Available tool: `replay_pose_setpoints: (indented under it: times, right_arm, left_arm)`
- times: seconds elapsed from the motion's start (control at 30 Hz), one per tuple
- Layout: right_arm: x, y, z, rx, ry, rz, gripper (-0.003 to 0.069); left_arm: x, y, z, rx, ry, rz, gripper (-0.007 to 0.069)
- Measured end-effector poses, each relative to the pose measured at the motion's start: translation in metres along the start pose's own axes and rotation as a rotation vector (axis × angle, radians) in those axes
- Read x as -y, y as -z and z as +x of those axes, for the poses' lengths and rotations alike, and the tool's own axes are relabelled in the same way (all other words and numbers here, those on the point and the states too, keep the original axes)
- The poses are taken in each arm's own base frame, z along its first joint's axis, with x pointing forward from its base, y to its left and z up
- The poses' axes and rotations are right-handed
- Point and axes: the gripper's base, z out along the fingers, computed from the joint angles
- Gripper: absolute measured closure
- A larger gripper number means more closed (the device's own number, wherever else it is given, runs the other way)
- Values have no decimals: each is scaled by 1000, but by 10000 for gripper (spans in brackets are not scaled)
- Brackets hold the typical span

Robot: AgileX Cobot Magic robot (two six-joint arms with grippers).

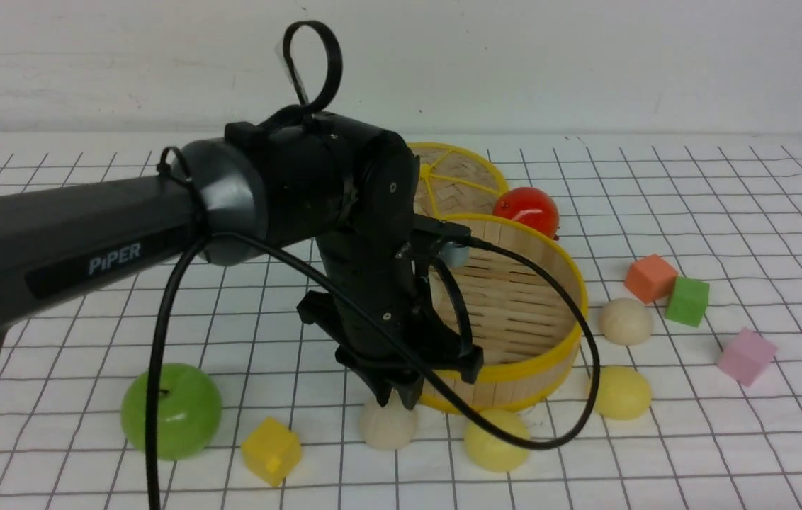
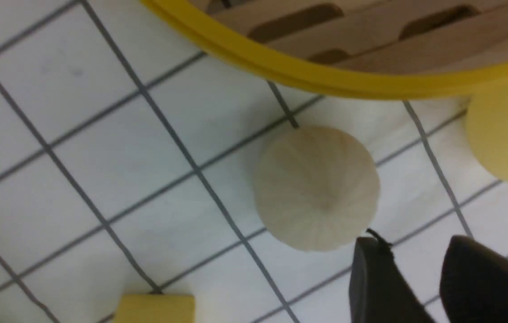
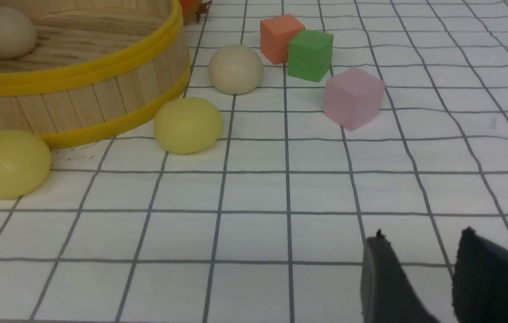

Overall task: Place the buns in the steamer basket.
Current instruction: Use the left arm to grab a steamed stuffed bun, then use the left arm to put the steamed stuffed bun into the steamer

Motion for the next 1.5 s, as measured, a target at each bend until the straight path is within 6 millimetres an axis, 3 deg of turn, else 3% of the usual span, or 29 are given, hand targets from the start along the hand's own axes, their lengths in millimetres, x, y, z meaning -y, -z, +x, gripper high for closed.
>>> replay_pose_setpoints:
  times: [0.2, 0.63, 0.77, 0.93, 0.97, 1.0, 1.03, 1.07, 1.2, 1.33, 1.4, 1.5]
  right_arm:
    - [0, 0, 0, 0, 0, 0, 420]
    - [0, 0, 0, 0, 0, 0, 420]
    - [0, 0, 0, 0, 0, 0, 420]
    - [0, 0, 0, 0, 0, 0, 420]
    - [0, 0, 0, 0, 0, 0, 420]
    - [0, 0, 0, 0, 0, 0, 420]
    - [0, 0, 0, 0, 0, 0, 420]
    - [0, 0, 0, 0, 0, 0, 420]
    - [0, 0, 0, 0, 0, 0, 420]
    - [0, 0, 0, 0, 0, 0, 420]
    - [0, 0, 0, 0, 0, 0, 420]
    - [0, 0, 0, 0, 0, 0, 420]
  left_arm:
    - [-5, -15, -2, -15, -25, -49, 306]
    - [-10, -40, -6, -9, -58, -98, 307]
    - [-10, -40, -6, -10, -57, -97, 341]
    - [-8, -41, -5, -22, -40, -76, 485]
    - [-7, -41, -4, -34, -29, -62, 570]
    - [-7, -41, -4, -34, -29, -62, 570]
    - [-6, -37, -2, -55, -15, -47, 625]
    - [-5, -37, -1, -58, -13, -45, 628]
    - [7, 0, 7, -61, -17, 6, 637]
    - [23, 47, -9, 165, -57, 76, 637]
    - [25, 53, -22, 266, -63, 92, 637]
    - [26, 45, -38, 351, -62, 96, 637]
